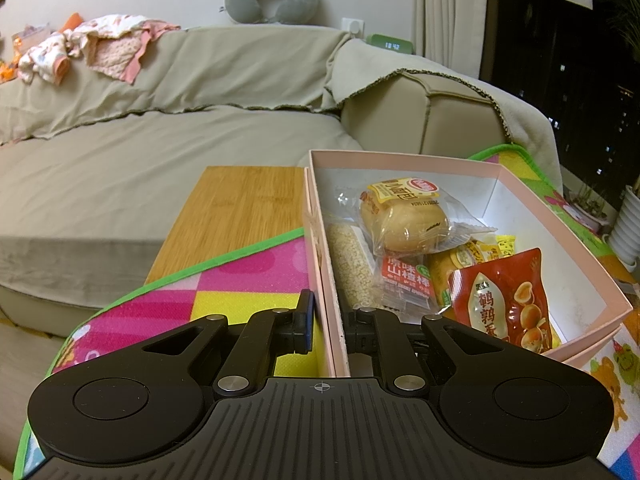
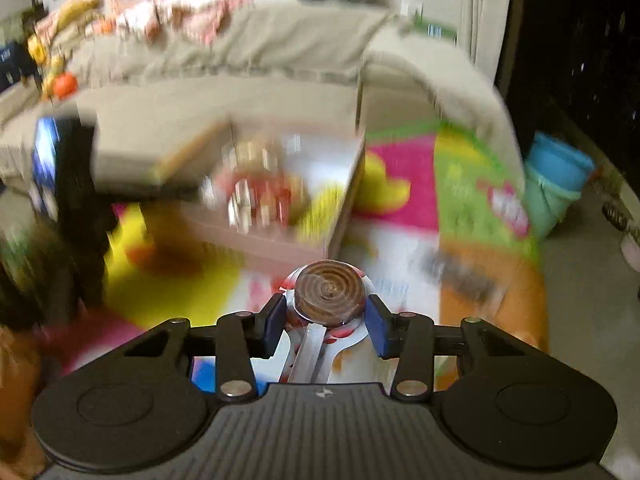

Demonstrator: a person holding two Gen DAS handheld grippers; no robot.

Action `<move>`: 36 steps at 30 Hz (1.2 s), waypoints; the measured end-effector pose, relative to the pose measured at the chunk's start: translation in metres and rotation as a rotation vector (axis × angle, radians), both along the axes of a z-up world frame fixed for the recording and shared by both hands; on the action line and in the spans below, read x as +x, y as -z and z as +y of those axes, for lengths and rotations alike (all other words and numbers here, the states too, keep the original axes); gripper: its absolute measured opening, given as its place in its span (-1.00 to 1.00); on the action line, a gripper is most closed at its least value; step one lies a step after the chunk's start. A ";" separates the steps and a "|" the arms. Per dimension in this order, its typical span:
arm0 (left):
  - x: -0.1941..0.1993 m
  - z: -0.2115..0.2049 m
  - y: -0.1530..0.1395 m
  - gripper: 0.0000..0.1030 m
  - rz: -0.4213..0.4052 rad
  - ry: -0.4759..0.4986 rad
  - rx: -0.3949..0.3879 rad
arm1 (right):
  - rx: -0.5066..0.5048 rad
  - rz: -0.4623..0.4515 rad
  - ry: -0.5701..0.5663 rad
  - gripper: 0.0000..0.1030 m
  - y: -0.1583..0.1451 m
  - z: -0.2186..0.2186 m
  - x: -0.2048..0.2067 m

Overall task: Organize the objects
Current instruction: 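Lower the lollipop into the pink box and open the right tool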

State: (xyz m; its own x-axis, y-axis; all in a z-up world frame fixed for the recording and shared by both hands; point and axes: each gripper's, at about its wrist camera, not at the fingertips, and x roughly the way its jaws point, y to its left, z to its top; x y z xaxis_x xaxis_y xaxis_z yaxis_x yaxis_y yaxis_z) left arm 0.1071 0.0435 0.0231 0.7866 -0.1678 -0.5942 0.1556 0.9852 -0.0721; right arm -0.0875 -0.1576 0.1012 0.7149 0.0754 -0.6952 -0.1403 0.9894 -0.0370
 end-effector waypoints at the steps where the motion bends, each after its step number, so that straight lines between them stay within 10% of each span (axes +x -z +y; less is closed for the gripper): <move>1: 0.000 0.000 0.000 -0.76 0.000 0.000 0.000 | 0.002 -0.027 -0.002 -0.17 -0.014 0.001 0.003; 11: 0.000 0.000 0.000 -0.76 0.000 0.001 -0.001 | 0.015 -0.201 0.025 -0.17 -0.102 0.025 0.080; 23: 0.000 0.000 0.000 -0.75 0.001 0.001 -0.003 | -0.080 -0.158 0.048 -0.09 -0.067 0.057 0.168; 36: -0.002 -0.001 -0.001 -0.75 0.000 0.002 0.002 | 0.000 -0.067 0.097 0.24 -0.030 0.004 0.128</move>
